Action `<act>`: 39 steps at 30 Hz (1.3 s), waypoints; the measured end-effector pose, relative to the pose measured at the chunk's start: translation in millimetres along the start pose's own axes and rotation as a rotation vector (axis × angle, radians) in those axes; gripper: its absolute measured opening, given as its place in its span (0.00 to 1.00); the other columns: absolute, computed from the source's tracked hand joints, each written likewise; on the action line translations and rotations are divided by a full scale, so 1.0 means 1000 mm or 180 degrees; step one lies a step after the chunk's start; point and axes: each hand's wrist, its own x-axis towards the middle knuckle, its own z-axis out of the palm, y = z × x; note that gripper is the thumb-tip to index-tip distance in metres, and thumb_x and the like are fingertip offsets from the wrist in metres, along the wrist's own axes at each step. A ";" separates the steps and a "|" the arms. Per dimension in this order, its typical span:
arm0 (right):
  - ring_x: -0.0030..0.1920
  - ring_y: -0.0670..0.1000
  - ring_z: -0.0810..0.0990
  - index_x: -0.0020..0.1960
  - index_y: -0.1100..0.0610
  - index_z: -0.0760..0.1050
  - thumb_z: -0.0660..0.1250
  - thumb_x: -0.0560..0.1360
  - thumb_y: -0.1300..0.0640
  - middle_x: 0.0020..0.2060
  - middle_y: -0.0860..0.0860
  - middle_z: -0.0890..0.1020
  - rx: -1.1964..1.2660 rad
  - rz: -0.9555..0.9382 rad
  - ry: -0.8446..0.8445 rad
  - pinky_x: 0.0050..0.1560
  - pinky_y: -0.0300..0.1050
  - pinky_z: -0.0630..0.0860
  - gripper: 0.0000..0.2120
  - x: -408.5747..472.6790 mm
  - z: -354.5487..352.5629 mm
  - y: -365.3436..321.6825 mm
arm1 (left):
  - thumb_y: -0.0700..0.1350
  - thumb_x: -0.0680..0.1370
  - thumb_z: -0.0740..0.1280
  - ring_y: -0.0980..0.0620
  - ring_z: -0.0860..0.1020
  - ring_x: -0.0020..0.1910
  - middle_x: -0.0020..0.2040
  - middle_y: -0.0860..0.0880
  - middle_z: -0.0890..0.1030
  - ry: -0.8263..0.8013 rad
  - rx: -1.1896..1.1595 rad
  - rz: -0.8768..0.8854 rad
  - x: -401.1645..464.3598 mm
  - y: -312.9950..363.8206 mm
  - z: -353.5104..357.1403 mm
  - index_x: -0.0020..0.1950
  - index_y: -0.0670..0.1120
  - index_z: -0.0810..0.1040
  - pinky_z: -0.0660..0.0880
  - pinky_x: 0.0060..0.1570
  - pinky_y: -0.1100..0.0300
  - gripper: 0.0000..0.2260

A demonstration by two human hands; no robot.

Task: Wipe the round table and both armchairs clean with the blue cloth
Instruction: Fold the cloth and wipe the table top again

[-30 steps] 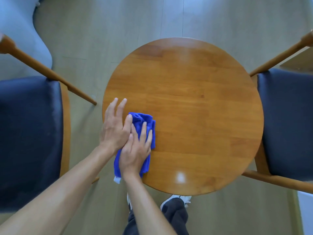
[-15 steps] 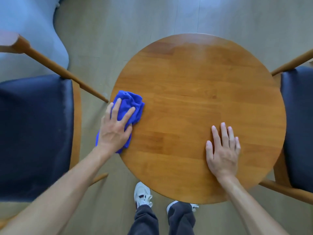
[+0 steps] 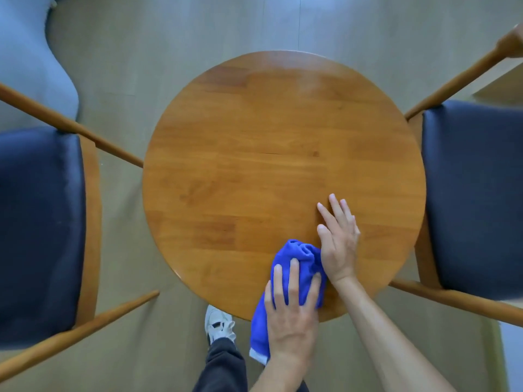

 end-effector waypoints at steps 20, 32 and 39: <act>0.67 0.67 0.70 0.65 0.52 0.77 0.71 0.70 0.52 0.68 0.57 0.73 -0.1669 -0.1930 -0.0148 0.61 0.65 0.70 0.23 -0.057 -0.029 0.050 | 0.64 0.77 0.42 0.40 0.44 0.76 0.79 0.46 0.46 -0.0179 0.0650 -0.1325 0.087 -0.150 -0.043 0.79 0.52 0.49 0.47 0.67 0.29 0.32; 0.71 0.64 0.65 0.71 0.53 0.70 0.66 0.74 0.49 0.73 0.57 0.67 -0.1556 0.0282 0.0969 0.66 0.62 0.68 0.26 -0.026 0.014 -0.010 | 0.65 0.77 0.42 0.43 0.38 0.76 0.78 0.48 0.39 -0.0323 0.0660 -0.1360 0.091 -0.145 -0.051 0.78 0.56 0.41 0.44 0.70 0.33 0.31; 0.71 0.61 0.67 0.70 0.48 0.71 0.65 0.73 0.51 0.73 0.54 0.67 -0.1136 -0.1946 -0.0306 0.65 0.60 0.69 0.24 -0.081 0.068 -0.044 | 0.52 0.79 0.60 0.43 0.53 0.76 0.78 0.47 0.56 -0.0162 0.0644 -0.1096 0.090 -0.160 -0.070 0.77 0.56 0.59 0.58 0.66 0.31 0.26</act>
